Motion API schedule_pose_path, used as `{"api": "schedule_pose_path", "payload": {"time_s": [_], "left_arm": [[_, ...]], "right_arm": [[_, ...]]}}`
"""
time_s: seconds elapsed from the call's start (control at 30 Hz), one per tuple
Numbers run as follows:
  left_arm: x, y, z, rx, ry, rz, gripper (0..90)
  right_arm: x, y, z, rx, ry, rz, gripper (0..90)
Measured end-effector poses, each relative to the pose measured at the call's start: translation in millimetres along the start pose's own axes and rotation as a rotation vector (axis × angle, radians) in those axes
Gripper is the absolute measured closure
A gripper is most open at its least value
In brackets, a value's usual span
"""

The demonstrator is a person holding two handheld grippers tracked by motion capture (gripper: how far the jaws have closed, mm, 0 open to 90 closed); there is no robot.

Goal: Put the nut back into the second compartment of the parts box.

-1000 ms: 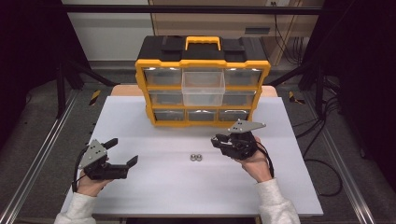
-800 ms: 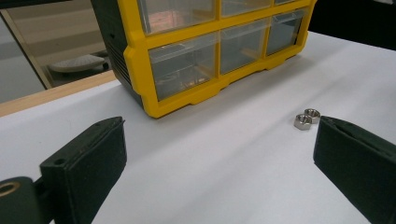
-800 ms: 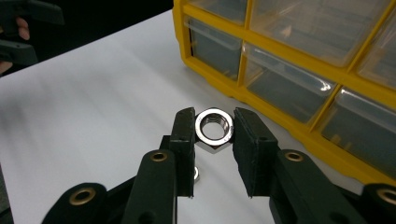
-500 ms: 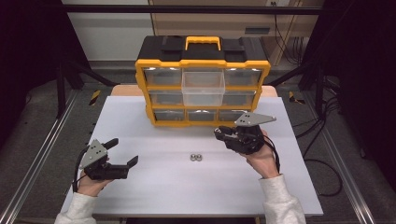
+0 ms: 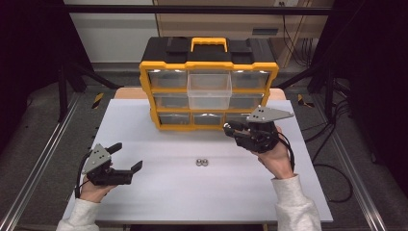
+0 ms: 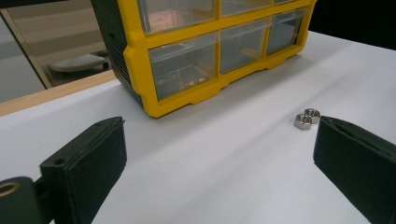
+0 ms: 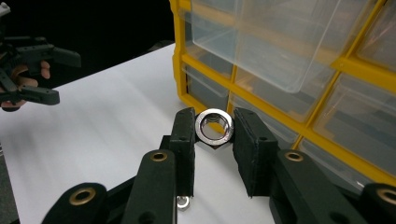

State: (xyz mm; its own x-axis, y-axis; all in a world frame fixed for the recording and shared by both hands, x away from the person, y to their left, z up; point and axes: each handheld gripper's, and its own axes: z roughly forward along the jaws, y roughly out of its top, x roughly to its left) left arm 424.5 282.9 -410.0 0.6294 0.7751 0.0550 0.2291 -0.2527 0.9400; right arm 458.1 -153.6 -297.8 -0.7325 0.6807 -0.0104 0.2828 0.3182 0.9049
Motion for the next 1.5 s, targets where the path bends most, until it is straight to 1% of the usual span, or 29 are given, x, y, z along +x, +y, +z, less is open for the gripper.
{"api": "schedule_pose_path", "payload": {"time_s": [0.1, 0.27, 0.57, 0.7, 0.9, 1.27, 1.5], "left_arm": [[0.2, -0.1, -0.1, -0.001, 0.001, -0.001, 2.0], [0.0, 0.0, 0.0, 0.0, -0.001, 0.0, 2.0], [-0.2, 0.0, 0.1, 0.001, -0.002, 0.001, 2.0], [0.3, -0.1, 0.1, 0.001, 0.001, 0.0, 2.0], [0.3, 0.1, -0.1, -0.001, 0.0, -0.001, 2.1], [0.5, -0.3, 0.3, 0.001, -0.001, -0.002, 2.1], [0.4, -0.1, 0.1, 0.0, -0.002, -0.001, 2.1]], "right_arm": [[0.8, 7.0, -3.6, -0.007, -0.001, -0.005, 70.2], [3.2, 21.1, -9.6, -0.024, -0.008, -0.027, 70.2], [3.6, 38.3, -15.8, -0.035, -0.024, -0.048, 70.2], [1.4, 44.6, -17.6, -0.044, -0.031, -0.041, 70.2], [1.1, 54.6, -20.6, -0.061, -0.034, -0.046, 70.2], [3.2, 77.2, -19.9, -0.073, -0.047, -0.062, 70.2], [0.4, 90.1, -13.6, -0.08, -0.063, -0.056, 70.2]]}}
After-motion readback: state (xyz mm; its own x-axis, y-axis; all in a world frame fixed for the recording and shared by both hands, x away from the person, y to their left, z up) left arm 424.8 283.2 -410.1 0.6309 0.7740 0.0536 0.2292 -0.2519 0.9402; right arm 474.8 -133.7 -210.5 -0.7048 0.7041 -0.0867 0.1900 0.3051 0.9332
